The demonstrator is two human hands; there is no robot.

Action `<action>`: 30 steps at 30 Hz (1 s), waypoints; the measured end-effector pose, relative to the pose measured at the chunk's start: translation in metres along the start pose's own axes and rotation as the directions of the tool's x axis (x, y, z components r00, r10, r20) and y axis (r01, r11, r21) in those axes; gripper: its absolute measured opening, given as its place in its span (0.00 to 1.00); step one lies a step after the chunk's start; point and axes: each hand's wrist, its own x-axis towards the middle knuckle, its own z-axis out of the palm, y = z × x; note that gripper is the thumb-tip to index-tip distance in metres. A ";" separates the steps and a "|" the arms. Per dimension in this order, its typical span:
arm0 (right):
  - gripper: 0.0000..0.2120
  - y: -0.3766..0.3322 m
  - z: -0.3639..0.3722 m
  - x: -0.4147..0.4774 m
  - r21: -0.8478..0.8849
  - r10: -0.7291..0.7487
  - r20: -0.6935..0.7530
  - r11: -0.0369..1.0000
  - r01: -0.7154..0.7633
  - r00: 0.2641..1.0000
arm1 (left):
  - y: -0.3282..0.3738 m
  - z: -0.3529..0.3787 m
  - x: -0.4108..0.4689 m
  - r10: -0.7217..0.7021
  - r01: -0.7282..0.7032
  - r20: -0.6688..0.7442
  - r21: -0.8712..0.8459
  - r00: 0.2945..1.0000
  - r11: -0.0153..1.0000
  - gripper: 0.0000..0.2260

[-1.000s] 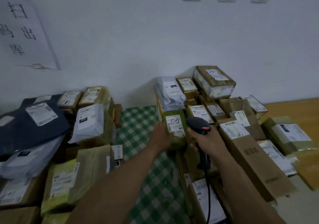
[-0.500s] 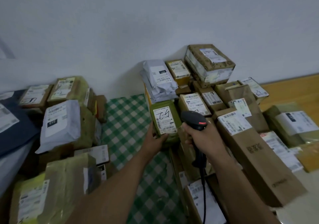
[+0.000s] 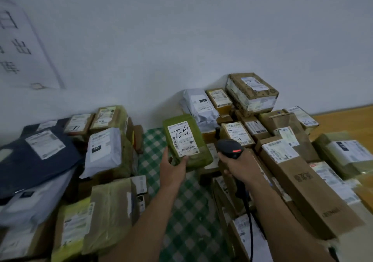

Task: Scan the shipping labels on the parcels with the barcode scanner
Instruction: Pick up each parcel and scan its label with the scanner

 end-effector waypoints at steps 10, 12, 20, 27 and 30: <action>0.19 -0.040 0.031 -0.049 0.128 -0.239 0.117 0.966 0.224 0.964 | 0.026 -0.029 -0.043 0.153 -0.152 -0.014 -0.204 0.988 0.967 0.40; 0.20 -0.043 0.032 -0.054 0.093 -0.280 0.120 0.958 0.270 0.952 | 0.031 -0.038 -0.047 0.156 -0.157 -0.023 -0.209 0.988 0.965 0.36; 0.22 -0.068 0.038 -0.070 0.028 -0.300 0.220 0.953 0.301 0.928 | 0.058 -0.067 -0.040 0.293 -0.293 -0.006 -0.022 0.956 0.956 0.30; 0.14 -0.103 0.043 -0.081 -0.057 -0.438 0.294 0.879 0.473 0.850 | 0.116 -0.112 0.005 0.337 -0.386 0.191 0.391 0.922 0.836 0.28; 0.17 -0.119 0.050 -0.086 -0.148 -0.464 0.333 0.834 0.531 0.821 | 0.142 -0.131 0.022 0.297 -0.401 0.277 0.507 0.914 0.763 0.28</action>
